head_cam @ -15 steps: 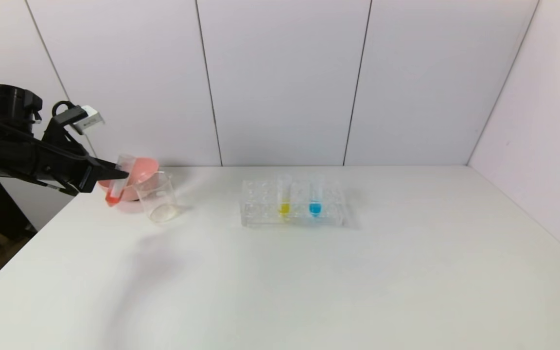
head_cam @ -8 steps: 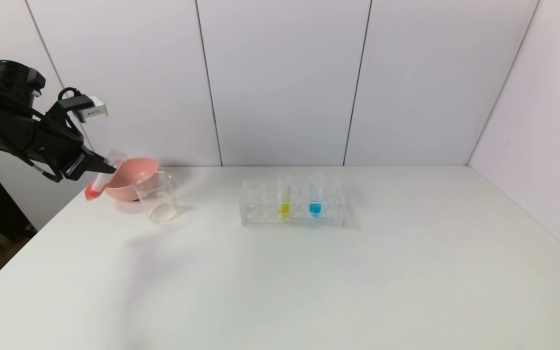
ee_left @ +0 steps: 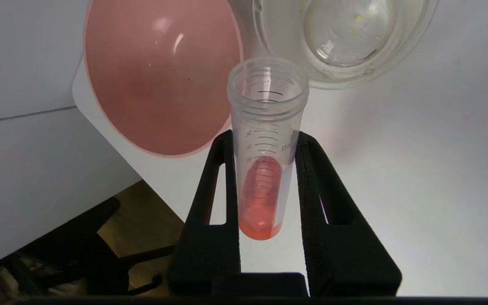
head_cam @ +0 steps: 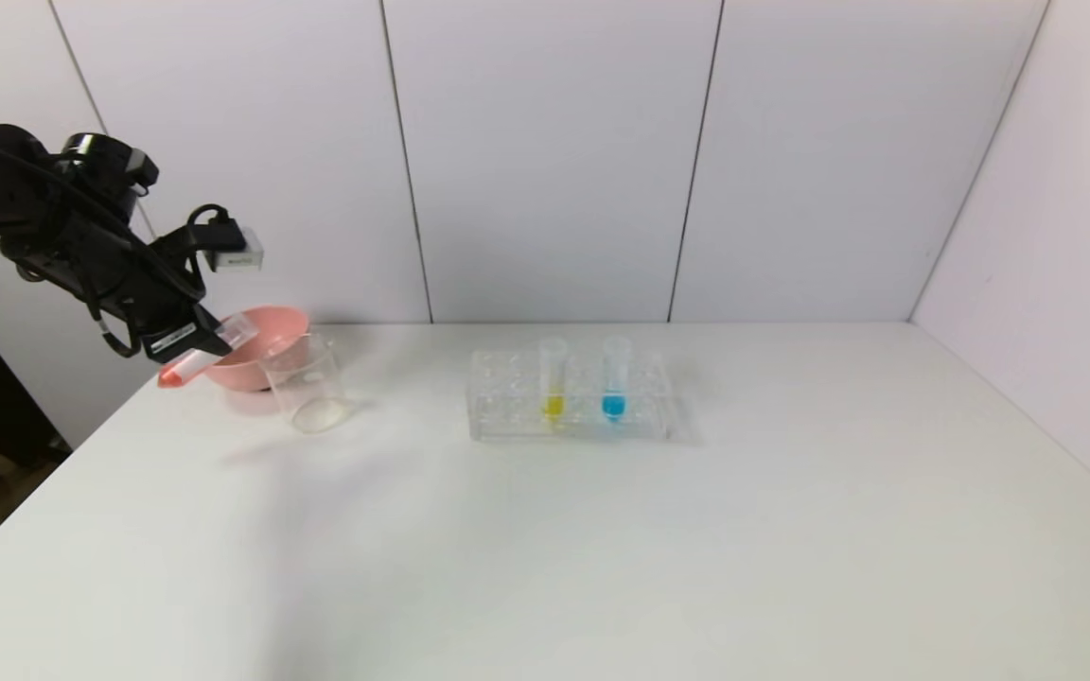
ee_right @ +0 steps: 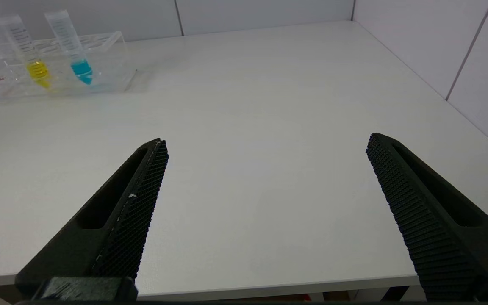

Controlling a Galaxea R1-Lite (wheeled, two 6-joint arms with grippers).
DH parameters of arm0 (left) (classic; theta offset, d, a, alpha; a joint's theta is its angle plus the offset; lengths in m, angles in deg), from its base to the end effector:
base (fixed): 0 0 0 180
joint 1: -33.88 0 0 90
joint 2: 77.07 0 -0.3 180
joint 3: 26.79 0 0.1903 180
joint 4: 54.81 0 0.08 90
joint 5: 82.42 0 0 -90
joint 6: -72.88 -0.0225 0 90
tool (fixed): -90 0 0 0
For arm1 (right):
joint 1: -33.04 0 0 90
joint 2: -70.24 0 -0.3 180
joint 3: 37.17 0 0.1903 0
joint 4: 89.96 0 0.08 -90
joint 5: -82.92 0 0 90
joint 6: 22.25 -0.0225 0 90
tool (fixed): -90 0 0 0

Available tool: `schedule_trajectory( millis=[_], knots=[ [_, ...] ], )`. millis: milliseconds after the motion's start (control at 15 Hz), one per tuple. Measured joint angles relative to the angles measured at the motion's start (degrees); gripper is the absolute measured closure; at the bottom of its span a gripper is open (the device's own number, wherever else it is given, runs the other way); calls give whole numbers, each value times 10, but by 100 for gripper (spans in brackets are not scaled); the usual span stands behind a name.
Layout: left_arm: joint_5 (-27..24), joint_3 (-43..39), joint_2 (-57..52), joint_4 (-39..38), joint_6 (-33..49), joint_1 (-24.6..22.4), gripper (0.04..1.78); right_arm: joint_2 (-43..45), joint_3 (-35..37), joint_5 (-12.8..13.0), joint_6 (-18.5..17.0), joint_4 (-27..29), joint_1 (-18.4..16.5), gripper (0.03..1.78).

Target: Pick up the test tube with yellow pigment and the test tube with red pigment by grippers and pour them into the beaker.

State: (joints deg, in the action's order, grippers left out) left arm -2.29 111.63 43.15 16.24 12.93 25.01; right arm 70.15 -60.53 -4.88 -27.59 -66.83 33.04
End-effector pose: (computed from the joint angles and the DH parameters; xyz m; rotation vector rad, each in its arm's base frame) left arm 0.3894 0.0569 0.2372 0.8215 0.8040 -0.4830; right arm -0.0227 -0.0009 0.0759 0.0932 -0.0042 -0.0383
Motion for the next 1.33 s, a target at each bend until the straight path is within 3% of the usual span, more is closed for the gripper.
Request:
schedule_trajectory(
  millis=[133, 400, 867, 1333],
  knots=[
    [15, 3, 4, -3, -10, 12, 140, 0, 0, 0, 0, 0, 0, 10],
    [93, 7, 4, -14, -30, 42, 140, 0, 0, 0, 0, 0, 0, 10],
    [155, 8, 5, -31, -37, 71, 140, 0, 0, 0, 0, 0, 0, 10],
    [269, 8, 10, -44, -41, 109, 140, 0, 0, 0, 0, 0, 0, 10]
  ],
)
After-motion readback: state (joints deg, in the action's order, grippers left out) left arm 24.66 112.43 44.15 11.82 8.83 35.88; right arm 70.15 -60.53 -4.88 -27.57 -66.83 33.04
